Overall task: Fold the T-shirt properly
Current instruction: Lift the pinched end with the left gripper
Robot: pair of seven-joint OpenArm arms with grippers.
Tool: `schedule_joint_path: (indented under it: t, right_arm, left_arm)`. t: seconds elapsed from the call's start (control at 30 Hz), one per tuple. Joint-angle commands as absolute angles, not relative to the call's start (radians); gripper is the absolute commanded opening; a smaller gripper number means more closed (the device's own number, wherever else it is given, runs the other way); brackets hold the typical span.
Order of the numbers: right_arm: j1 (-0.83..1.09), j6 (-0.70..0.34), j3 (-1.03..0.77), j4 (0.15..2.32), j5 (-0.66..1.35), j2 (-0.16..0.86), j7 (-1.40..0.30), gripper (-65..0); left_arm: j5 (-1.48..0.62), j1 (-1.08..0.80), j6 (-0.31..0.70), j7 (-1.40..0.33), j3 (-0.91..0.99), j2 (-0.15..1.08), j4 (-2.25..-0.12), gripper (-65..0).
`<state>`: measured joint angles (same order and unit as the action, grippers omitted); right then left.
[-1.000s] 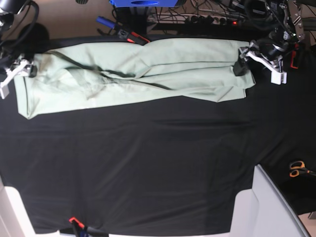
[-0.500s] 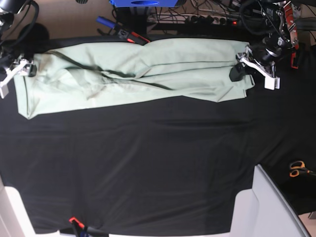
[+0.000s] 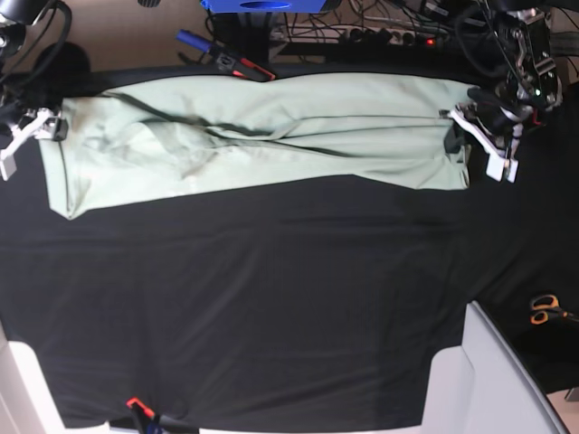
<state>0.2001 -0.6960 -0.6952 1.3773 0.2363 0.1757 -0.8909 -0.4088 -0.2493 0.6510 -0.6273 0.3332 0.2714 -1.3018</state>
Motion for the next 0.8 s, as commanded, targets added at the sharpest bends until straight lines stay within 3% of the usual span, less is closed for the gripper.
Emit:
schedule_joint_path:
  t: [0.0, 0.23, 0.43, 0.57, 0.77]
  right_arm:
    - [0.194, -0.698, -0.699, 1.391, 0.248, 0.191, -0.878, -14.9]
    - [0.194, -0.698, -0.699, 1.391, 0.248, 0.191, -0.878, -14.9]
    - [0.194, -0.698, -0.699, 1.391, 0.248, 0.191, -0.878, -14.9]
    - [0.194, -0.698, -0.699, 1.391, 0.248, 0.191, -0.878, -14.9]
    - [0.194, -0.698, -0.699, 1.391, 0.248, 0.191, -0.878, -14.9]
  left_arm:
    - [-0.386, -0.229, 0.644, -0.607, 0.335, 0.292, -1.314, -65.0]
    - [-0.295, -0.159, 0.645, -0.608, 0.331, 0.298, -1.313, -65.0]
    - [-0.294, -0.211, 0.639, -0.608, 0.328, 0.309, -1.336, -65.0]
    - [-0.237, -0.291, 0.578, -0.608, 0.328, 0.303, -1.426, -65.0]
    - [-0.039, -0.36, 0.573, -0.615, 0.289, 0.208, -1.59, -65.0]
